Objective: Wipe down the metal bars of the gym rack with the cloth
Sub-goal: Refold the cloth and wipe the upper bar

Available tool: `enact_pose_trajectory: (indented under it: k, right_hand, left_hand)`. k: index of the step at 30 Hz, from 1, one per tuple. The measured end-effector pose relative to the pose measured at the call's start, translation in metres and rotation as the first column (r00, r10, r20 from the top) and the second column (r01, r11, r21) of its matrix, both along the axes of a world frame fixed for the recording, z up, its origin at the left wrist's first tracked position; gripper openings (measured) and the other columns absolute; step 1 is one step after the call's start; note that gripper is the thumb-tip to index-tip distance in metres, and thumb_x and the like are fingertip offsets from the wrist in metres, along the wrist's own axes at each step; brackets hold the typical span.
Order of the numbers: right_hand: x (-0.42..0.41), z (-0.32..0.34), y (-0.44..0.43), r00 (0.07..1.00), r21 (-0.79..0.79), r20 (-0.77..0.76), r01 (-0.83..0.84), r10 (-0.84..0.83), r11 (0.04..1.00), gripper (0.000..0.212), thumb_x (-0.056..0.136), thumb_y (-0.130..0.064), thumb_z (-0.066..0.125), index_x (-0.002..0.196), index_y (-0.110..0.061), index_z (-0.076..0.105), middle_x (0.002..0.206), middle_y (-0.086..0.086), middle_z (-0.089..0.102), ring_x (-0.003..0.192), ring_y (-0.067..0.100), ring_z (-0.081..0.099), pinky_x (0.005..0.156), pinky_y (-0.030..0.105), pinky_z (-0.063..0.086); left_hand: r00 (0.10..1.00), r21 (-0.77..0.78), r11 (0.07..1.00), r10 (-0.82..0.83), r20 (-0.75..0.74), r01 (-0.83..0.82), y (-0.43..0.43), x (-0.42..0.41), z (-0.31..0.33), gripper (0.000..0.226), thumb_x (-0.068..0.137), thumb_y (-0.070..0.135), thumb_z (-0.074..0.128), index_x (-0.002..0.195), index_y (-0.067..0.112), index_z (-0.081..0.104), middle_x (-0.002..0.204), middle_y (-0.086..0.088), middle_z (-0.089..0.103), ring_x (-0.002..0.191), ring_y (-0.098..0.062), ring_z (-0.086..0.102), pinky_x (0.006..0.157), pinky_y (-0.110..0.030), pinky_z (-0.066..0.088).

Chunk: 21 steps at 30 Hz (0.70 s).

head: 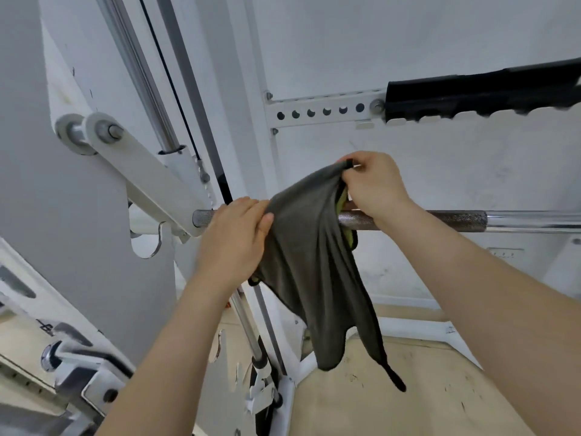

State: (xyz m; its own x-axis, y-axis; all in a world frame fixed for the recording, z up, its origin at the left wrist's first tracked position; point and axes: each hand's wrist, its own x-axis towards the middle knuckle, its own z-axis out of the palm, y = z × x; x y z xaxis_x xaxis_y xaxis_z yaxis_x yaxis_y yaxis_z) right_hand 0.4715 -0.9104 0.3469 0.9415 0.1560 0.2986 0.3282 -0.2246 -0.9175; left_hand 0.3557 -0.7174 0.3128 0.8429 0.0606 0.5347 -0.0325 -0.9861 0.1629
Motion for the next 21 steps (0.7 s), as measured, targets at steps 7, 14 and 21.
enact_pose_trajectory:
  k: [7, 14, 21]
  right_hand:
    - [-0.009, 0.001, 0.004, 0.995, -0.3, 0.076, -0.036, 0.062, 0.953, 0.057, 0.09, -0.041, 0.051, 0.143, -0.027, 0.035, 0.143, 0.004, 0.042, 0.13, 0.021, 0.041, 0.11, 0.04, 0.032]
    - [-0.016, 0.009, -0.005, 0.841, -0.618, -0.186, -0.502, 0.508, 0.605, 0.095, 0.068, -0.072, 0.067, 0.147, -0.046, 0.022, 0.144, -0.01, 0.048, 0.128, 0.012, 0.047, 0.11, 0.035, 0.036]
    - [-0.051, -0.038, 0.021, 0.638, -0.744, 0.662, 0.497, 0.393, 0.447, 0.088, 0.073, -0.058, 0.067, 0.146, -0.028, 0.029, 0.132, 0.015, 0.046, 0.118, 0.033, 0.048, 0.096, 0.053, 0.036]
  left_hand:
    - [0.938, -0.024, 0.979, 0.186, -0.294, -0.202, -0.039, 0.05, 0.034, 0.046, 0.099, 0.047, 0.025, 0.098, 0.022, 0.064, 0.099, -0.001, 0.066, 0.094, -0.03, 0.06, 0.071, -0.035, 0.037]
    - [0.911, -0.614, 0.769, -0.365, -0.191, 0.18, -0.037, 0.018, 0.038, 0.037, 0.094, 0.007, 0.046, 0.122, 0.024, 0.064, 0.117, 0.007, 0.068, 0.109, -0.01, 0.061, 0.094, -0.027, 0.047]
    - [0.927, -0.035, 0.95, 0.296, -0.229, -0.312, 0.023, 0.023, 0.021, 0.053, 0.1, 0.039, 0.022, 0.074, 0.016, 0.062, 0.08, -0.005, 0.065, 0.08, -0.026, 0.06, 0.077, -0.037, 0.042]
